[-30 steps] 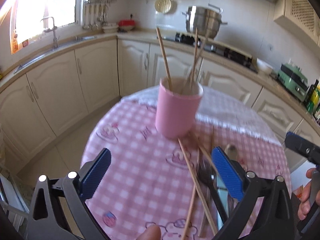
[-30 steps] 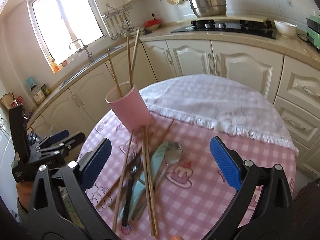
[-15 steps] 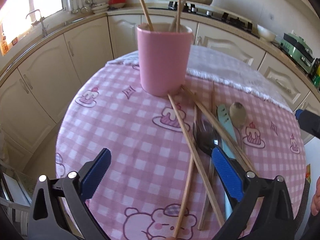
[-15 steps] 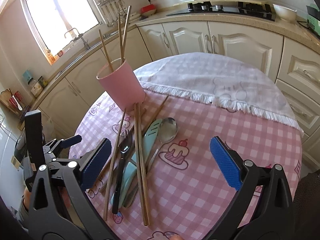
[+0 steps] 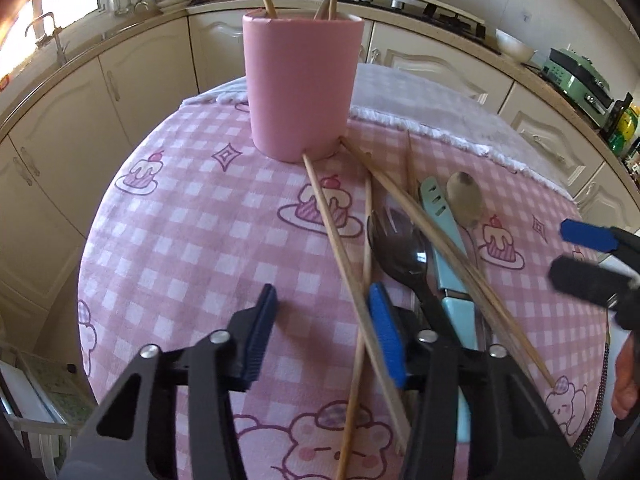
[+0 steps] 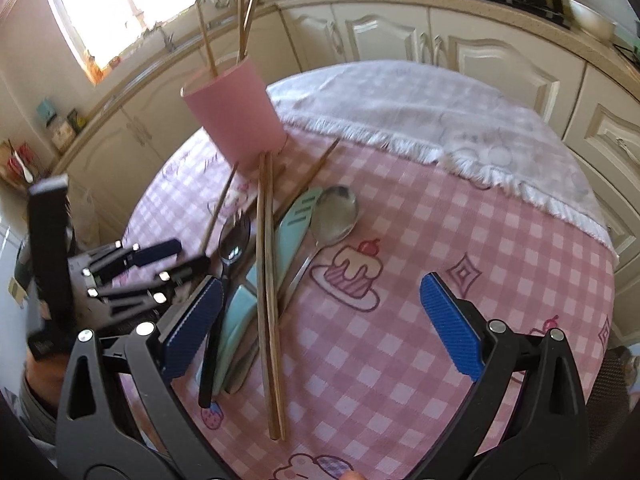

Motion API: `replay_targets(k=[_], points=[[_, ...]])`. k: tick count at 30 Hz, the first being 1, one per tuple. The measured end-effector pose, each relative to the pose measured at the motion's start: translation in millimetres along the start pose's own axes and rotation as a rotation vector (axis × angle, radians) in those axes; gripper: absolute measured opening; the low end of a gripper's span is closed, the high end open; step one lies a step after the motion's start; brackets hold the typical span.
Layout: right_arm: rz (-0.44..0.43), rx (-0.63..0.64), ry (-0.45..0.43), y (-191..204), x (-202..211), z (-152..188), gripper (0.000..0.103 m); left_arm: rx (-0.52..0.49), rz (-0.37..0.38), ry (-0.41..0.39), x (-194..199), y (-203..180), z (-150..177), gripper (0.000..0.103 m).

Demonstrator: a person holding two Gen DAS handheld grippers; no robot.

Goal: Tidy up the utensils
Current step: 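Move the right tool back down toward the chopstick pile, then close the right tool on one wooden chopstick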

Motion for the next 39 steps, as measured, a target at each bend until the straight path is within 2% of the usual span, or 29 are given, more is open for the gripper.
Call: replay_targets(k=[2,4,9,11,13,15,19,21,26,29,34,37,39], points=[[0.015,0.030,0.024,6.1,-6.6,-0.1,0.097,-0.004,-0.001,-0.002,1.4,2.2,-0.6,0.043],[0.024,0.049,0.043,9.6,-11.9,-1.6,0.092,-0.003,-0.004,-0.001,2.3,6.1,-2.4,0.040],[0.061,0.075,0.107,10.4,-28.5,-4.7,0.065,-0.002,-0.018,0.004,1.4,16.7,-7.5,0.039],[0.049,0.083,0.131,10.5,-33.8,-5.4,0.059,-0.014,-0.026,0.011,-0.7,17.2,-9.2,0.039],[0.043,0.089,0.133,11.5,-35.5,-5.8,0.056,-0.025,-0.032,0.016,-2.6,17.5,-10.8,0.039],[0.024,0.090,0.128,14.0,-34.0,-8.5,0.050,-0.033,-0.036,0.018,-3.6,17.5,-11.7,0.039],[0.053,0.122,0.154,20.6,-39.3,-12.5,0.046,-0.063,-0.055,0.021,-6.2,15.8,-14.1,0.039],[0.077,0.163,0.179,26.3,-43.4,-12.1,0.041,-0.078,-0.062,0.024,-6.6,15.8,-15.9,0.039],[0.065,0.169,0.195,28.0,-46.8,-15.8,0.034,-0.112,-0.070,0.031,-9.1,17.2,-20.4,0.039],[0.058,0.161,0.200,29.2,-46.8,-22.7,0.025,-0.134,-0.061,0.043,-11.1,17.0,-27.5,0.032],[0.047,0.133,0.199,27.2,-43.1,-33.7,0.024,-0.149,-0.053,0.059,-14.7,17.9,-36.2,0.022],[0.044,0.132,0.226,25.1,-51.6,-36.8,0.020,-0.176,-0.040,0.067,-15.5,12.2,-37.6,0.009],[0.045,0.123,0.225,22.5,-48.7,-36.8,0.018,-0.193,-0.043,0.069,-14.5,10.7,-35.2,0.008]])
Point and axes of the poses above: each gripper's, at about its wrist camera, not at the fingertips, and x roughly against the way its jaws point, y to its left, z to its underside, the point moved 3 cm from there along -x, roughly the way its jaws point, and after that the axes turned 12 degrees about y, right-handed, at the moved point
